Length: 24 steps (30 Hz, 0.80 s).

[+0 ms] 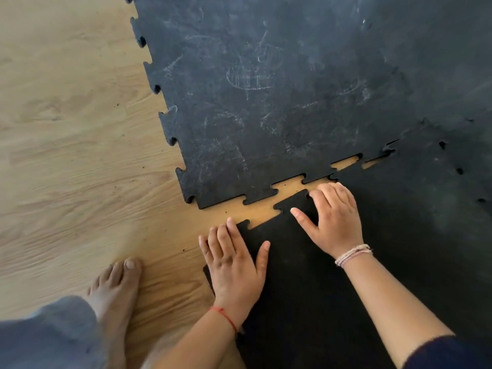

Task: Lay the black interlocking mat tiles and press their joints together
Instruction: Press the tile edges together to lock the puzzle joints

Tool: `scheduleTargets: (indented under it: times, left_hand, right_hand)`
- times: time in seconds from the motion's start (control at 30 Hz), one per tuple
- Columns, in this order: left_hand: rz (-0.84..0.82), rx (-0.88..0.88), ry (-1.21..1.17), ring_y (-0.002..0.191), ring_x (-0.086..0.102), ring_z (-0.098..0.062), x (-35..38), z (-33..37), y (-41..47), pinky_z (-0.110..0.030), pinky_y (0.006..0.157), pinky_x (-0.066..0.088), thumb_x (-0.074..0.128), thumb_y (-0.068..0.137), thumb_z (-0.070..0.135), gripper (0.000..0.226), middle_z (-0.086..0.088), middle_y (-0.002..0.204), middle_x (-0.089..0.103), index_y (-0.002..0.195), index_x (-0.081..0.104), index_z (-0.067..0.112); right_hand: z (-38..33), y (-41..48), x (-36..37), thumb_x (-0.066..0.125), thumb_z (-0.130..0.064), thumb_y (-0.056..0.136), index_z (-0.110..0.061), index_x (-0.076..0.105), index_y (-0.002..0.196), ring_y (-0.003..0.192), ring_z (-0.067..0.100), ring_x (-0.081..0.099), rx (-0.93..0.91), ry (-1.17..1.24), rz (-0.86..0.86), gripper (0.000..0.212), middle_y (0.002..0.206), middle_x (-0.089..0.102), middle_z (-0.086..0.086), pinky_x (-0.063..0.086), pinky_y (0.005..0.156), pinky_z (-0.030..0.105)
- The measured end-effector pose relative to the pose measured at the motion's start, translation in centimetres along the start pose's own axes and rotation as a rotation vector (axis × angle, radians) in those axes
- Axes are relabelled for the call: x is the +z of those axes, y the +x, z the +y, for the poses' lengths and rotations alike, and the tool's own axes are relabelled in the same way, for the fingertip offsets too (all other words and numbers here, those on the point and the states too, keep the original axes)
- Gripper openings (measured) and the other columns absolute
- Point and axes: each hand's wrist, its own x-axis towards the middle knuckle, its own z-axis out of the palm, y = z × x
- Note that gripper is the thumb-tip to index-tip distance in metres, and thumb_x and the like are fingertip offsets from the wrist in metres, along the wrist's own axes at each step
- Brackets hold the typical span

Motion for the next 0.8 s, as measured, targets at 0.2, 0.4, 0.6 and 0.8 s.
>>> scheduleTargets:
  times: [0.2, 0.4, 0.6, 0.8]
  left_hand:
    - [0.084, 0.021, -0.072, 0.083, 0.046, -0.033, -0.6, -0.2, 1.6, -0.047, 0.077, 0.042, 0.051, 0.082, 0.050, 0.045, -0.016, 0.093, 0.048, 0.096, 0.047, 0.008]
    - [0.104, 0.025, -0.123, 0.093, 0.045, -0.032, -0.5, -0.2, 1.8, -0.044, 0.082, 0.039, 0.042, 0.086, 0.055, 0.048, -0.014, 0.103, 0.045, 0.104, 0.043, 0.010]
    - [0.085, 0.379, -0.070, 0.141, 0.000, -0.023, 0.4, -0.9, -1.3, -0.035, 0.114, -0.003, 0.022, 0.092, 0.052, 0.070, -0.007, 0.155, -0.005, 0.145, 0.007, 0.008]
    - [0.044, 0.420, 0.035, 0.140, 0.000, -0.021, -0.5, -0.4, 3.0, -0.036, 0.114, 0.001, 0.028, 0.091, 0.050, 0.067, -0.004, 0.152, 0.007, 0.144, 0.011, 0.013]
  right_hand:
    - [-0.1, 1.5, 0.0, 0.037, -0.057, 0.086, -0.007, 0.057, 0.077, 0.081, 0.030, 0.056, 0.003, -0.031, 0.018, 0.055, 0.080, 0.062, 0.012, 0.038, 0.086, 0.042]
    - [0.0, 2.8, -0.3, 0.029, -0.064, 0.083, -0.011, 0.056, 0.065, 0.076, 0.028, 0.053, -0.014, -0.040, 0.019, 0.062, 0.068, 0.058, 0.006, 0.022, 0.076, 0.039]
    - [0.5, 3.5, -1.8, 0.030, -0.070, 0.081, -0.013, 0.048, 0.052, 0.066, 0.026, 0.052, -0.055, -0.017, 0.129, 0.067, 0.054, 0.051, 0.003, 0.021, 0.071, 0.039]
    - [0.1, 8.1, -3.9, 0.037, -0.056, 0.090, -0.010, 0.059, 0.082, 0.094, 0.032, 0.056, 0.063, 0.087, 0.354, 0.051, 0.095, 0.063, 0.013, 0.023, 0.082, 0.037]
